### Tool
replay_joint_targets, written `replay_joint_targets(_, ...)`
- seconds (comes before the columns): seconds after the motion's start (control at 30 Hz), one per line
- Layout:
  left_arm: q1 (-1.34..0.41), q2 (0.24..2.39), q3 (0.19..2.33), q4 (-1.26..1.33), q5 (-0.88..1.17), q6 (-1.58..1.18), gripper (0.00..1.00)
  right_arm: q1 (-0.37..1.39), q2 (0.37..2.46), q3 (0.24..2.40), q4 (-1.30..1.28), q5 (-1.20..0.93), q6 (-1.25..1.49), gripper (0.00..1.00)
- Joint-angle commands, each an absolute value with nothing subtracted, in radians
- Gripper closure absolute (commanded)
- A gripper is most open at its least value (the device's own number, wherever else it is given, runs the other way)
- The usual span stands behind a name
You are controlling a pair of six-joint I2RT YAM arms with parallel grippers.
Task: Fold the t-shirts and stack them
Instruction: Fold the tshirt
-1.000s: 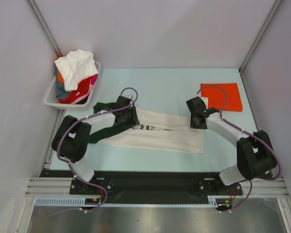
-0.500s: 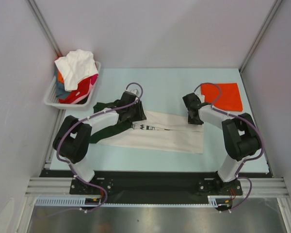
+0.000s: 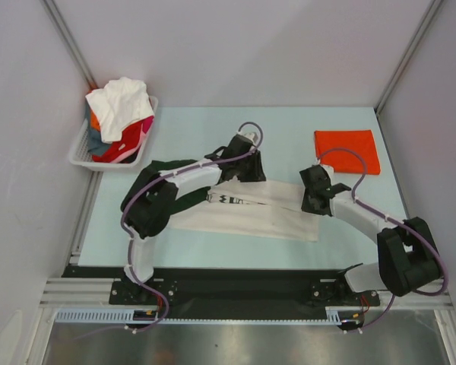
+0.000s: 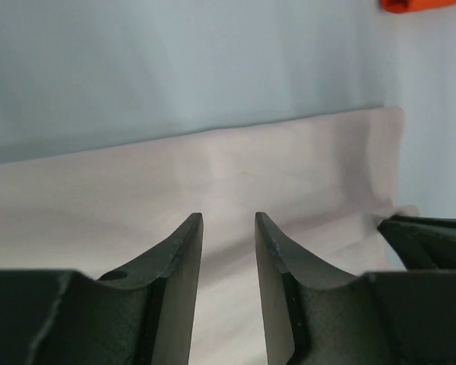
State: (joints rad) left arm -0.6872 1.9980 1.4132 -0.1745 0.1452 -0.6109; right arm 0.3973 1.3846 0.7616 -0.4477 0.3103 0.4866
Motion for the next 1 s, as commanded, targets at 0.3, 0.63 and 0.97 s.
replay_joint_targets(0.3, -0.853, 2.174, 1.614, -0.155, 0.256, -0.606, 0.60, 0.350, 1.269, 0.673, -0.439, 0.155, 0.541, 0.78)
replay_joint_targets(0.63, -0.910, 2.184, 1.563, -0.077, 0.350, -0.594, 0.60, 0.230, 1.071, 0.699, -0.445, 0.248, 0.572, 0.69)
replay_joint_targets(0.97, -0.953, 2.140, 1.422, -0.005, 0.420, -0.564, 0.58, 0.112, 1.224, 0.772, -0.342, 0.085, 0.552, 0.66)
